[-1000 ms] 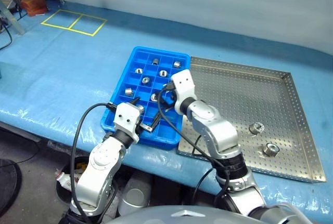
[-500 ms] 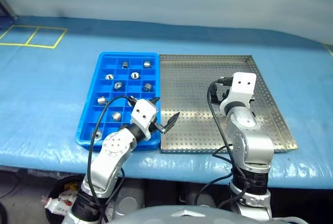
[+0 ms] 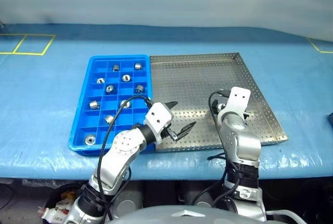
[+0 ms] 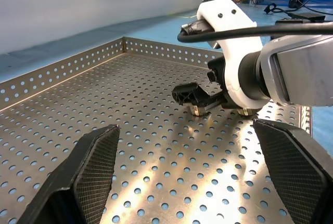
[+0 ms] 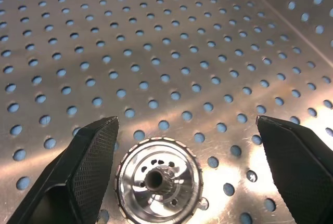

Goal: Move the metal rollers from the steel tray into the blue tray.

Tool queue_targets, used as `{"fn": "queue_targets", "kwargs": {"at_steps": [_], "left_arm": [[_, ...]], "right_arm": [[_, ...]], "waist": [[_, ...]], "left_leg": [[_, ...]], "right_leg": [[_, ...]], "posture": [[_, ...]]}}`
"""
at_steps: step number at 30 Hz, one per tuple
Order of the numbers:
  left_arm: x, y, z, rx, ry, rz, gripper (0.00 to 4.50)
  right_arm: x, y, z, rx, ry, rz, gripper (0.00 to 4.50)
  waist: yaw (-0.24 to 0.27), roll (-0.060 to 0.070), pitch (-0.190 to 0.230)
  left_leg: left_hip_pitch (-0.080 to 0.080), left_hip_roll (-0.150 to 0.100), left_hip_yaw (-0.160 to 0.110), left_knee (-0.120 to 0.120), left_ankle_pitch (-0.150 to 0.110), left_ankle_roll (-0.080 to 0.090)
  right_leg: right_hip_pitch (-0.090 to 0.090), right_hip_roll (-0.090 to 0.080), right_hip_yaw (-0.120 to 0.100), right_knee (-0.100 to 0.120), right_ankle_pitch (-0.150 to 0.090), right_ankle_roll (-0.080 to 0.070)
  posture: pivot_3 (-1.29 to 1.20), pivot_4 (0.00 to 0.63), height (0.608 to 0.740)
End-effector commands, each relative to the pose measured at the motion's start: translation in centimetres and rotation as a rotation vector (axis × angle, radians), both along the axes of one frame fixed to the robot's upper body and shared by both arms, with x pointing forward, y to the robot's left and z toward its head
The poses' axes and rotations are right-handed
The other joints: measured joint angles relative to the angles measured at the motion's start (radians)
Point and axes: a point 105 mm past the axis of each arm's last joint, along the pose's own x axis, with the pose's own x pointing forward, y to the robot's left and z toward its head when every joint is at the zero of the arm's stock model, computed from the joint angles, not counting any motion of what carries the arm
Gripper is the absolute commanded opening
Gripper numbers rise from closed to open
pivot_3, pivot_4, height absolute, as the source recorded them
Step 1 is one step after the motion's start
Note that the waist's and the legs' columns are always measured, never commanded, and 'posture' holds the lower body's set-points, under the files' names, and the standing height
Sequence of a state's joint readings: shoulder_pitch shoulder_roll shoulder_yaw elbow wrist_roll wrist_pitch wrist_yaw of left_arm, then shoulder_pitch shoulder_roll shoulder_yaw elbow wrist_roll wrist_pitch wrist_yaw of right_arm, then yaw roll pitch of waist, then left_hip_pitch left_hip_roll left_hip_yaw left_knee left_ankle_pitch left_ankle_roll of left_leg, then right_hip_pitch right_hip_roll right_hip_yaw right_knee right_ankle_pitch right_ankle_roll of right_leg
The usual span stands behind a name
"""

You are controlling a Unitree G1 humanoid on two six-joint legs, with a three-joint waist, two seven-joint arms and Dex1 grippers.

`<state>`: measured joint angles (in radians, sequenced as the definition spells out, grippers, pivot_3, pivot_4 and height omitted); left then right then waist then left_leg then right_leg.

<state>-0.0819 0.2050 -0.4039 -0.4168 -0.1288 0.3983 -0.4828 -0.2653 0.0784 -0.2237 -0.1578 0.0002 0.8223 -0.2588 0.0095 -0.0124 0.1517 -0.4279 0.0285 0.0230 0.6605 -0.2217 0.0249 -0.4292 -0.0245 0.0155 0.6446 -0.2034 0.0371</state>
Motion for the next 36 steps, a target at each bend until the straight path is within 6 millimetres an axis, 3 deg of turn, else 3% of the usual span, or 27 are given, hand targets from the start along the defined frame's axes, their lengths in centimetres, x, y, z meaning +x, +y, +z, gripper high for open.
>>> {"fn": "queue_targets", "kwargs": {"at_steps": [1,4,6,11,16,19,23,31,36], "left_arm": [[-0.3,-0.2,0.8,-0.021,-0.027,-0.014,4.5],[-0.2,-0.1,0.8,-0.022,-0.027,-0.004,4.5],[-0.1,0.1,0.9,-0.027,-0.029,0.014,4.5],[0.4,1.1,1.1,-0.04,-0.032,0.083,4.5],[1.0,2.3,1.5,-0.064,-0.04,0.168,4.5],[1.6,3.7,1.9,-0.079,-0.073,0.264,4.5],[1.5,5.3,1.9,-0.071,-0.105,0.336,4.5],[-0.2,8.8,1.8,-0.023,-0.152,0.422,4.5],[-1.5,9.8,1.3,-0.048,-0.103,0.393,4.5]], "right_arm": [[0.2,1.3,-0.1,0.036,-0.024,0.034,4.46],[0.2,1.5,0.0,0.033,-0.025,0.041,3.85],[0.3,1.8,0.4,0.028,-0.032,0.056,3.18],[0.5,3.8,2.9,0.008,-0.078,0.152,1.75],[0.9,7.0,6.1,-0.018,-0.15,0.327,1.75],[1.1,10.4,8.8,-0.045,-0.224,0.527,1.75],[1.1,13.8,10.8,-0.07,-0.274,0.716,1.75],[0.5,18.1,11.2,-0.047,-0.275,0.922,1.75],[-0.5,19.9,10.4,-0.019,-0.245,1.027,1.75]], "waist": [[0.0,0.0,0.0],[0.002,0.0,0.0],[0.003,0.0,0.0],[0.003,0.001,0.0],[0.011,0.001,0.0],[0.018,0.001,0.001],[0.035,0.001,0.001],[0.087,0.001,0.001],[0.116,0.002,0.002]], "left_leg": [[0.0,0.0,0.0,0.0,0.0,0.0],[0.0,0.0,0.0,0.0,0.0,0.0],[0.0,0.0,0.0,0.0,0.0,0.0],[0.0,0.001,0.0,0.0,0.0,0.0],[0.0,0.001,-0.001,0.0,0.0,0.0],[0.0,0.001,-0.001,0.0,0.0,0.0],[0.0,0.001,-0.001,-0.001,0.0,0.0],[-0.001,0.001,-0.002,-0.004,0.0,0.0],[-0.001,0.004,-0.002,-0.004,0.0,0.0]], "right_leg": [[0.0,0.0,0.0,0.0,0.0,0.0],[0.0,0.0,0.0,0.0,0.0,0.0],[0.0,0.0,0.0,0.0,0.0,0.0],[0.0,0.0,0.0,0.0,0.0,0.0],[-0.001,0.0,0.0,0.0,0.0,0.0],[-0.001,0.0,0.0,0.0,0.0,0.0],[-0.001,0.0,-0.001,0.0,0.0,0.0],[-0.001,-0.001,-0.002,-0.002,-0.001,-0.001],[-0.002,-0.002,-0.003,-0.002,-0.001,-0.001]], "posture": [[0.09,0.15,0.74],[0.1,0.15,0.74],[0.1,0.15,0.74],[0.15,0.15,0.74],[0.18,0.15,0.74],[0.24,0.15,0.74],[0.29,0.15,0.74],[0.39,0.15,0.74],[0.43,0.15,0.74]]}}
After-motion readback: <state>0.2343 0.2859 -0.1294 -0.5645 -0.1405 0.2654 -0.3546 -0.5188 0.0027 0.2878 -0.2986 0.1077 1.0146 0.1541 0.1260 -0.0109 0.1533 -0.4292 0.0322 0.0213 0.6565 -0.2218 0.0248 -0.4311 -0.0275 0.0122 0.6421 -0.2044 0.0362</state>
